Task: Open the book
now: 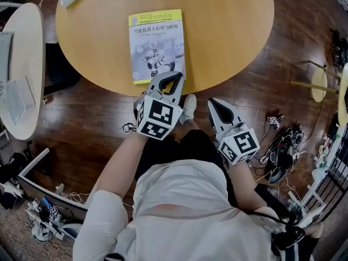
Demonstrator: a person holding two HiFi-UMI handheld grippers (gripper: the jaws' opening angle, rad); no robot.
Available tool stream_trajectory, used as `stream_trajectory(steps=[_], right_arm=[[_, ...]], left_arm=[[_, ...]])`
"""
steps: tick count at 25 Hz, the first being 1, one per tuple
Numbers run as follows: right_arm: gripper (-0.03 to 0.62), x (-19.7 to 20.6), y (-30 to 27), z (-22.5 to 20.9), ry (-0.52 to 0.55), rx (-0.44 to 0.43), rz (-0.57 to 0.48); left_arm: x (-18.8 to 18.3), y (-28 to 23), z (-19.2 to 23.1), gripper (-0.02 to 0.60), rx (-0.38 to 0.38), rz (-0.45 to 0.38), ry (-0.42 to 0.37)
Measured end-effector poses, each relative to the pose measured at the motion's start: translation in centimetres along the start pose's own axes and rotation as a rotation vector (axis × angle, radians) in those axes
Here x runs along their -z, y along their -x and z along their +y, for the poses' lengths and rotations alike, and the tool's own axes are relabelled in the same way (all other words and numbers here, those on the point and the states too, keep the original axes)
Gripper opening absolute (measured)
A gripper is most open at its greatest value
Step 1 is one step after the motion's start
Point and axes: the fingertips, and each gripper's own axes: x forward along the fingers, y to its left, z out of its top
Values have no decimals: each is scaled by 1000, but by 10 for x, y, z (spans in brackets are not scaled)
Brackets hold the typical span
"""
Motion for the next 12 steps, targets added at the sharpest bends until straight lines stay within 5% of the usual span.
stream_trajectory(steps=[6, 12], right_arm=[[3, -3, -21, 23, 19, -59, 26], [3, -6, -42, 47, 43, -111, 50]], left_arm=[[-28, 45, 48, 15, -60, -167, 224], [-16, 91, 102, 15, -156, -272, 436]])
